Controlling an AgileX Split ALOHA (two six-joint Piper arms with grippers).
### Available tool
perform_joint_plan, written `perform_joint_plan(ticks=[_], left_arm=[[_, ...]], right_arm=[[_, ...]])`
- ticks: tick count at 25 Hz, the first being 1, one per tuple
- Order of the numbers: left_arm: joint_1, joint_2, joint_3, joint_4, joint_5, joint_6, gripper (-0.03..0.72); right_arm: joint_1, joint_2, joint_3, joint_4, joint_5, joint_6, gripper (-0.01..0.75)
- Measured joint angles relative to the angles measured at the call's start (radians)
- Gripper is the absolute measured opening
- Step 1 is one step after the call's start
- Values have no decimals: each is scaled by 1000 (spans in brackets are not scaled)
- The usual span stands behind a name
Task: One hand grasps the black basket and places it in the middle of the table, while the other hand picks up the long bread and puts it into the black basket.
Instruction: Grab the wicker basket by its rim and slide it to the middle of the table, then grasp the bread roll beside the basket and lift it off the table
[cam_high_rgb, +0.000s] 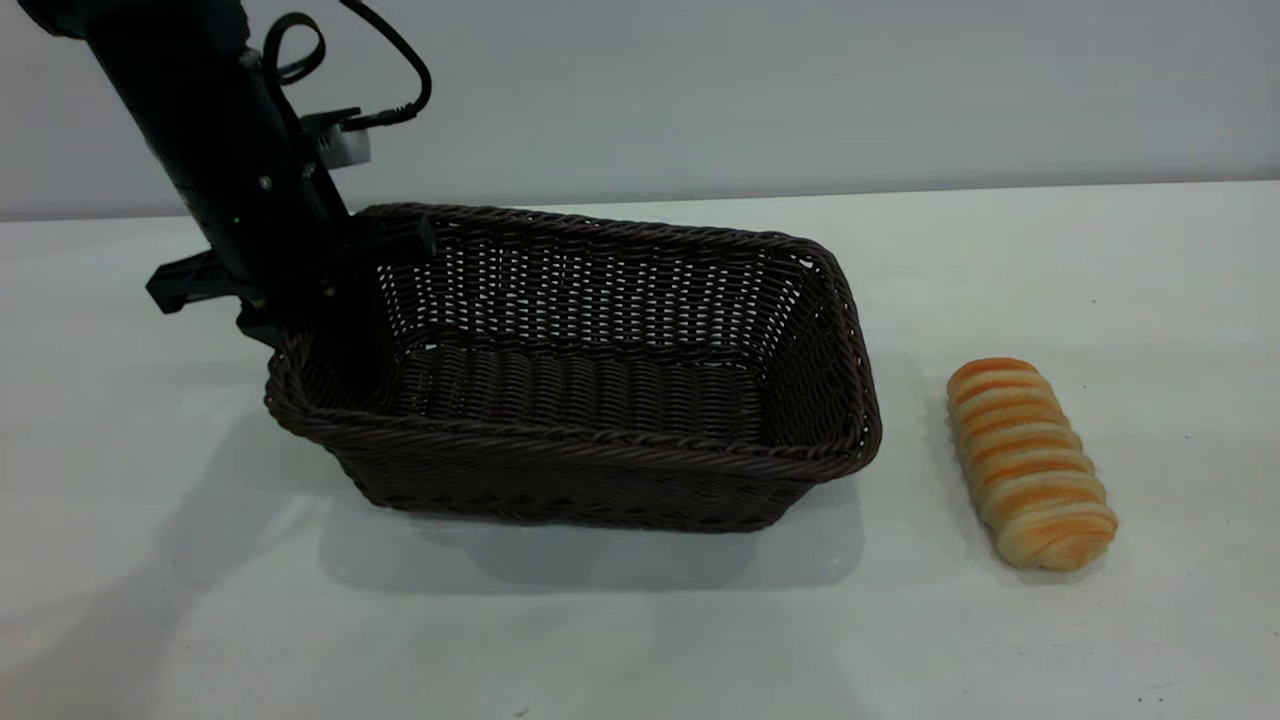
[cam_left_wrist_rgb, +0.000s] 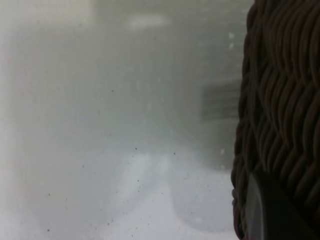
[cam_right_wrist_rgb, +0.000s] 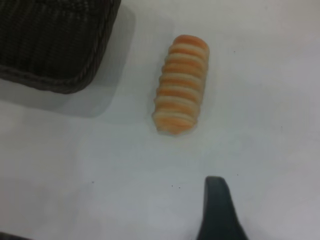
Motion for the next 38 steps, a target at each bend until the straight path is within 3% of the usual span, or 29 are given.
perform_joint_plan(ticks=[6, 12, 16, 23, 28, 34, 38], left_arm=[[0, 1, -3, -2, -9, 1, 164], [0, 1, -4, -5, -15, 1, 423], [0, -28, -5, 4, -5, 1, 508], [0, -134, -90, 166, 211, 1, 517], [0, -231, -175, 318, 349, 1, 517], [0, -315, -196, 376, 418, 1, 517], [0, -324, -196, 376, 437, 1, 517]], right_arm=[[0, 0, 0, -2, 2, 0, 489], [0, 0, 0, -3, 3, 0, 489], [0, 0, 0, -3, 7, 0, 489], [0, 44, 0, 8, 29, 7, 489], [0, 213, -69, 136, 34, -93, 489], [0, 561, -234, 281, 7, -222, 489], [47, 823, -340, 296, -60, -238, 489]])
